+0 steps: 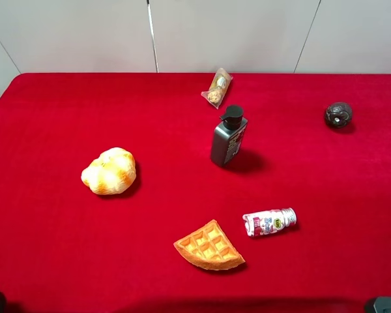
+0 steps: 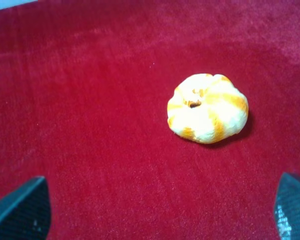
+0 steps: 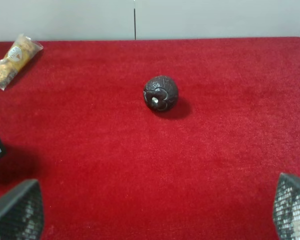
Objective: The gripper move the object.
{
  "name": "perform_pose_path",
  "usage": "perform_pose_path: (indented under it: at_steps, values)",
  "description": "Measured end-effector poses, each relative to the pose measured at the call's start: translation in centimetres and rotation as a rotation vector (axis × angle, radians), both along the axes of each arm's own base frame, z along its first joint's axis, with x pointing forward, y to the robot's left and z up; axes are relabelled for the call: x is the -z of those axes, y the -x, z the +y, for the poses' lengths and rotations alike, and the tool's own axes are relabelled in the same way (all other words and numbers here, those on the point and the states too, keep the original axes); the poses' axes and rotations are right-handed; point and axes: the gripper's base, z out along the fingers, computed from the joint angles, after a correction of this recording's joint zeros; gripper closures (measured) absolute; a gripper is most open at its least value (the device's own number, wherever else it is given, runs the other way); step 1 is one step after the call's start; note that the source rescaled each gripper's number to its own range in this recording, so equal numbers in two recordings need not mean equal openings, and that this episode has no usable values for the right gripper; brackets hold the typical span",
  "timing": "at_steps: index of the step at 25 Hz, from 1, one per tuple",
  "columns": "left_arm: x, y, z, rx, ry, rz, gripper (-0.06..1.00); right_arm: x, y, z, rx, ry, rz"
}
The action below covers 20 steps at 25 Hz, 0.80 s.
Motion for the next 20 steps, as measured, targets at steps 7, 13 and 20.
perform_pose_path:
  at_steps: [7,13,20]
  values:
    - [0.00,0.00,0.00,0.001,-0.001,0.000,0.10,0.00,0.00,0.00,0.000,0.000,0.000]
    - [0.00,0.00,0.00,0.001,-0.001,0.000,0.10,0.00,0.00,0.00,0.000,0.000,0.000]
    - [0.00,0.00,0.00,0.001,-0.001,0.000,0.10,0.00,0.00,0.00,0.000,0.000,0.000]
